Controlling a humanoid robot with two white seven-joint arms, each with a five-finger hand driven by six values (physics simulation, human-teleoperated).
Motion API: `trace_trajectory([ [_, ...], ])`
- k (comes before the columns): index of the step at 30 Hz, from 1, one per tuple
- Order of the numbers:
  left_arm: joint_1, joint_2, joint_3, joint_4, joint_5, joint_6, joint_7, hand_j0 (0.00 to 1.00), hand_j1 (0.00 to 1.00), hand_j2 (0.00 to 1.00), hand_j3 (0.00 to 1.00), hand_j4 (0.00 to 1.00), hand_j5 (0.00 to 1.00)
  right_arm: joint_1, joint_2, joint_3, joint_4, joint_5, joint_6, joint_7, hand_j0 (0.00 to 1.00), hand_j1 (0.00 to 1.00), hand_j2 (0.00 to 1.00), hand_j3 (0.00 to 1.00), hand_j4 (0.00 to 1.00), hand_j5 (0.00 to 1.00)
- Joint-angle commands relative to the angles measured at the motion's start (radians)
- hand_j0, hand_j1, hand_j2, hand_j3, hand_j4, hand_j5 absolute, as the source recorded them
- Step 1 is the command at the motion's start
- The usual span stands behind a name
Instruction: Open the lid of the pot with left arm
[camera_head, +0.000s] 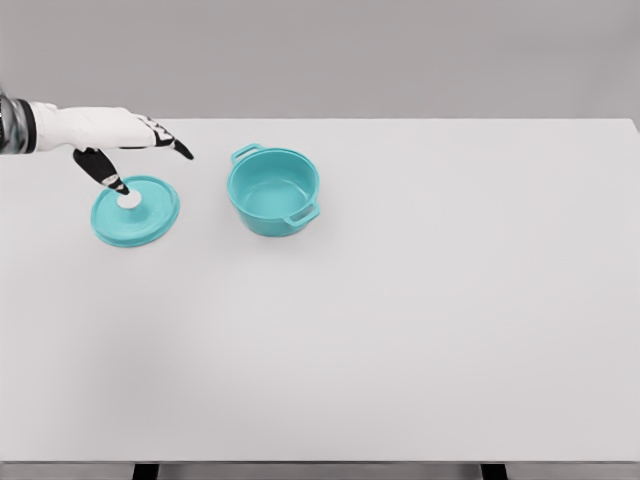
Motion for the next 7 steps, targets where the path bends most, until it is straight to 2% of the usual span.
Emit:
trace_trajectory([
  [1, 0.011, 0.037, 0.031, -0.108, 0.050, 0.003, 0.004, 1.00, 1.00, 1.00, 1.00, 1.00, 1.00, 0.000, 0.000, 0.000, 0.000, 0.001, 0.000, 0.000, 1.00, 1.00, 1.00, 1.00, 1.00, 1.00],
  [2, 0.057, 0.137, 0.071, -0.249, 0.116, 0.003, 0.004, 1.00, 1.00, 1.00, 1.00, 1.00, 1.00, 0.000, 0.000, -0.002, 0.000, 0.001, 0.000, 0.000, 1.00, 1.00, 1.00, 1.00, 1.00, 1.00],
  [3, 0.094, 0.212, 0.129, -0.354, 0.148, 0.003, 0.004, 1.00, 1.00, 1.00, 1.00, 1.00, 1.00, 0.000, 0.000, 0.000, 0.000, 0.001, 0.000, 0.000, 1.00, 1.00, 1.00, 1.00, 1.00, 1.00],
  [5, 0.186, 0.313, 0.246, -0.472, 0.171, 0.003, 0.004, 1.00, 1.00, 1.00, 1.00, 1.00, 1.00, -0.002, 0.000, 0.000, 0.000, -0.001, -0.002, 0.000, 1.00, 1.00, 1.00, 1.00, 1.00, 1.00],
  [6, 0.236, 0.368, 0.314, -0.512, 0.191, 0.003, 0.004, 1.00, 1.00, 1.00, 1.00, 1.00, 1.00, -0.002, 0.000, 0.000, 0.000, 0.001, 0.000, 0.000, 1.00, 1.00, 1.00, 1.00, 1.00, 1.00],
  [7, 0.288, 0.389, 0.361, -0.527, 0.202, 0.003, 0.004, 1.00, 1.00, 1.00, 1.00, 1.00, 1.00, 0.000, 0.000, 0.000, 0.000, 0.001, -0.002, 0.000, 1.00, 1.00, 1.00, 1.00, 1.00, 1.00],
])
